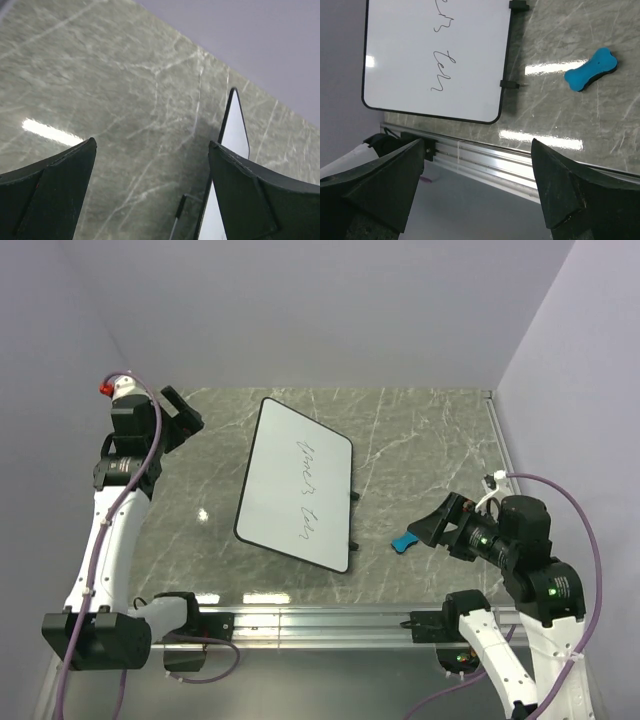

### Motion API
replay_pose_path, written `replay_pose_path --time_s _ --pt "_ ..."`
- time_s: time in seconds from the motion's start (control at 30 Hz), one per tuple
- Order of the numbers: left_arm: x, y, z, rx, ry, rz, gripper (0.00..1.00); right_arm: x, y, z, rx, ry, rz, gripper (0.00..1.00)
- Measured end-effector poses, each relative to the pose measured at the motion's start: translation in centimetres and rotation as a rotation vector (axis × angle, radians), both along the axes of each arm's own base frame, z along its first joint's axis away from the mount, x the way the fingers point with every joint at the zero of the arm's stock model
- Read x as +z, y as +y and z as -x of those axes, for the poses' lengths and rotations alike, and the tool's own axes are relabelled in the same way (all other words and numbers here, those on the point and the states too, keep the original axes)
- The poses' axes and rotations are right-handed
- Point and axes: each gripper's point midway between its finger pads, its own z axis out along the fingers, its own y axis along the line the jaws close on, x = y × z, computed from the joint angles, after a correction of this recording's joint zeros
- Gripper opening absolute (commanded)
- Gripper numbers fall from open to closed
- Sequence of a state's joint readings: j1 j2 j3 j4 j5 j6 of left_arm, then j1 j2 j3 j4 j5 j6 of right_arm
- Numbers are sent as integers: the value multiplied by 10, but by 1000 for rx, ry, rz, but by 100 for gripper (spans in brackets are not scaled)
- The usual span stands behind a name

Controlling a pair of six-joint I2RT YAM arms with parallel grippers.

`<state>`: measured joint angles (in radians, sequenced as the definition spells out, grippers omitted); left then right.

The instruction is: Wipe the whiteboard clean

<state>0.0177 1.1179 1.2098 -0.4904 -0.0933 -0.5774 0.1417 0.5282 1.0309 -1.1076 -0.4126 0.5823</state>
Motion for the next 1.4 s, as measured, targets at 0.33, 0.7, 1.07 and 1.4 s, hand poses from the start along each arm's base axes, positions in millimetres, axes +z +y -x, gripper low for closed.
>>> replay_pose_path --time_s 0.33,0.7,1.07,1.4 --pt "-3 -51 4 -281 26 93 99 0 0 7 -11 -27 -19 93" --pt "-7 -78 9 -477 4 144 99 6 -5 27 -16 -59 -14 93" --pt "-68 -97 7 -606 138 224 99 -5 -12 15 -70 -27 15 93" --pt "-110 -115 27 -715 232 307 99 -43 -14 -15 -117 85 46 93"
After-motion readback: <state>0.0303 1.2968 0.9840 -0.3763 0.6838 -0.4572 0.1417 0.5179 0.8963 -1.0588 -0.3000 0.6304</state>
